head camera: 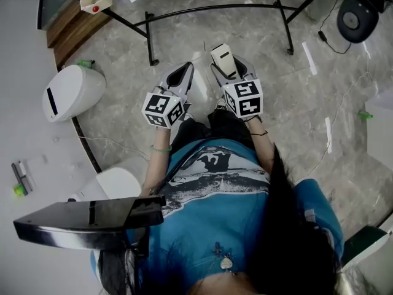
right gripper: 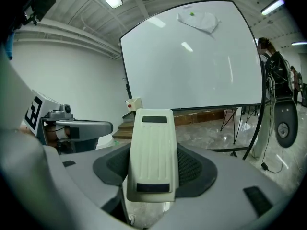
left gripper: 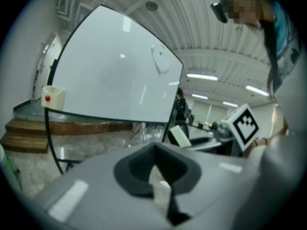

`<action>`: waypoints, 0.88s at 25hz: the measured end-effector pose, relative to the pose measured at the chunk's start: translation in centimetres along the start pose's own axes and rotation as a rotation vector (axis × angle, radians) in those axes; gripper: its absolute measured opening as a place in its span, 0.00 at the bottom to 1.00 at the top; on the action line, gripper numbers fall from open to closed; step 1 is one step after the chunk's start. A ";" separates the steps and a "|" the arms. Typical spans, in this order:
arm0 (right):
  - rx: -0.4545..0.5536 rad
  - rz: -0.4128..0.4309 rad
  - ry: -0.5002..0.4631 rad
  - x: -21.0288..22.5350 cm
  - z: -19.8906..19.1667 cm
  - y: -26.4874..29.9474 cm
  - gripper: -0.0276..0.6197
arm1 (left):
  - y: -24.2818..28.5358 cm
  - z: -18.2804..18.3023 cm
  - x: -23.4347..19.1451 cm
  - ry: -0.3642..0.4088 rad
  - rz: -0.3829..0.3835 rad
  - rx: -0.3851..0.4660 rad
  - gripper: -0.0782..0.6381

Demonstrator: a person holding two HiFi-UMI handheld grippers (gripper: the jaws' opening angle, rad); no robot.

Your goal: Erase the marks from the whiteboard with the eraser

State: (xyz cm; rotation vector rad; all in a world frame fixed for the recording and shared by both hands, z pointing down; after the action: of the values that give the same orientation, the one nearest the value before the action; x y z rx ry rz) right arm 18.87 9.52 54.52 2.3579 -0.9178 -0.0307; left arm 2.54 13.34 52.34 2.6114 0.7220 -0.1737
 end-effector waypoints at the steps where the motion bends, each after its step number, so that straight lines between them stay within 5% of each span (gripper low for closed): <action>1: -0.005 0.002 0.009 -0.3 -0.3 0.1 0.45 | -0.5 -0.4 0.0 -0.004 0.001 -0.011 0.11; 12: -0.045 0.031 0.019 -7.6 -1.7 2.1 0.45 | -8.3 -3.9 -3.3 -0.034 0.047 -0.036 0.11; 22: -0.068 0.021 0.032 -16.3 -3.6 1.9 0.45 | -15.3 -6.1 -5.8 -0.032 0.005 -0.013 0.11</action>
State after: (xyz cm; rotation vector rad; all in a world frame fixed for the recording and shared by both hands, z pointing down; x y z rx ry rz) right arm 6.14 20.44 55.42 2.2790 -0.9121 -0.0154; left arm -10.21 25.14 53.61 2.5922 0.7036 -0.2083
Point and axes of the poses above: the fingertips, and each gripper's own axes: y forward along the fingers, x to its right, z out of its top, the point moved 7 cm from there along -y, backward along the fingers, and after that the axes turned 5 degrees about -x, right-handed, at the moved point
